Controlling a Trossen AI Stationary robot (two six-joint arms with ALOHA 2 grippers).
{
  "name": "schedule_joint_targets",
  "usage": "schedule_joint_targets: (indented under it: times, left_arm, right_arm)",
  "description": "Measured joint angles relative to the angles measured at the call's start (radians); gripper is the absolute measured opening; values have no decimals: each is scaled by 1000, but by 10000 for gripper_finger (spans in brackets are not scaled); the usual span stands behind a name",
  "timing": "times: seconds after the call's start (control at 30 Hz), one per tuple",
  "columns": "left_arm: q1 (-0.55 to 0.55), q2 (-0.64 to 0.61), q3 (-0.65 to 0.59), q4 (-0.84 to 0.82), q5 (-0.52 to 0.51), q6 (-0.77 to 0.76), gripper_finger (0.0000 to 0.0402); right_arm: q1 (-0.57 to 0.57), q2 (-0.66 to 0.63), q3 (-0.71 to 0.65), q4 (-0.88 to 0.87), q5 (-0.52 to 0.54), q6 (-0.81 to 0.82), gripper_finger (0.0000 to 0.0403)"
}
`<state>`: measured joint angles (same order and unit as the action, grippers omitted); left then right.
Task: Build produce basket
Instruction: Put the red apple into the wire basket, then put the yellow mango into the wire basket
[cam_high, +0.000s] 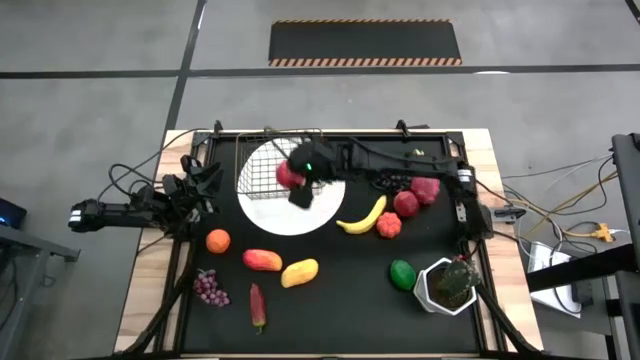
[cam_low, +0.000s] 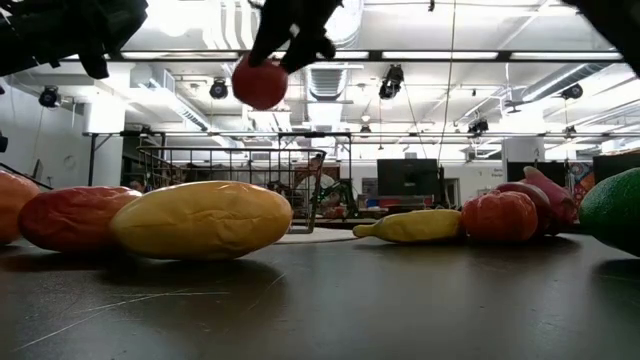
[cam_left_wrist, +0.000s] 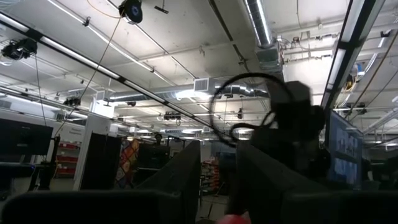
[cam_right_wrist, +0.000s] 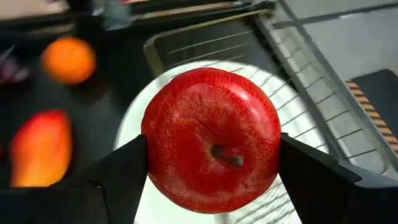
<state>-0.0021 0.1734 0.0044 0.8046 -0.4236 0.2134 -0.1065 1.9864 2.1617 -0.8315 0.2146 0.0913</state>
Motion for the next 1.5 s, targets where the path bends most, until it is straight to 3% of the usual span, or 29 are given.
schedule_joint_targets:
  times: [0.23,0.47,0.73,1.03,1.33,1.5]
  left_arm:
    - [0,0,0,0,0,0,86]
    - [0,0,0,1,0,1,86]
    - [0,0,0,21,0,6,86]
    - [0,0,0,25,-1,7,86]
    - [0,0,0,25,-1,8,86]
    - [0,0,0,25,0,8,86]
  right_arm:
    - [-109,169,195,-4,-8,-29,308]
    - [-185,260,186,25,-17,-41,308]
    - [-219,359,186,26,-95,-58,308]
    - [-220,391,187,23,-94,-77,310]
    - [-220,393,187,21,-94,-76,354]
    - [-220,393,187,20,-92,-74,358]
